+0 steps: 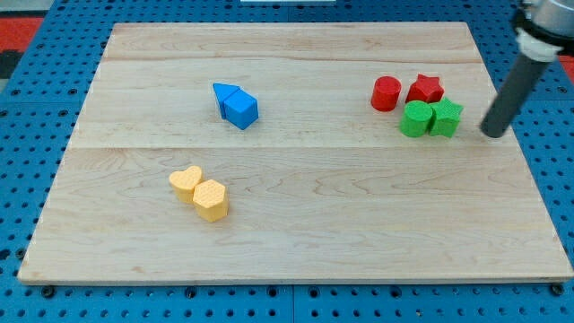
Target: Push the green star and green circle left a bit
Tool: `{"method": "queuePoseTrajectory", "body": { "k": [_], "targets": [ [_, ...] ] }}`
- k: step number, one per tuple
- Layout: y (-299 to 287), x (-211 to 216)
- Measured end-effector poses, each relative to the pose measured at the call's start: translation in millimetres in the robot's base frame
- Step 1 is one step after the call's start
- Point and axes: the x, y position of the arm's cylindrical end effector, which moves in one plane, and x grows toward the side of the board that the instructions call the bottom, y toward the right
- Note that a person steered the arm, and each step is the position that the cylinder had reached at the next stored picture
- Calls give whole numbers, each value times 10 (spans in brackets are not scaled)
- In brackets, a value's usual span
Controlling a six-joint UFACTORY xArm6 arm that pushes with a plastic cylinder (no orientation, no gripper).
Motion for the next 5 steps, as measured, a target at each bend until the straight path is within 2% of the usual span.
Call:
{"method": "queuePoseTrajectory", "body": {
  "k": [2,3,5],
  "targets": [
    [84,-204],
    [-63,-269],
    [-1624,-270]
  ]
}}
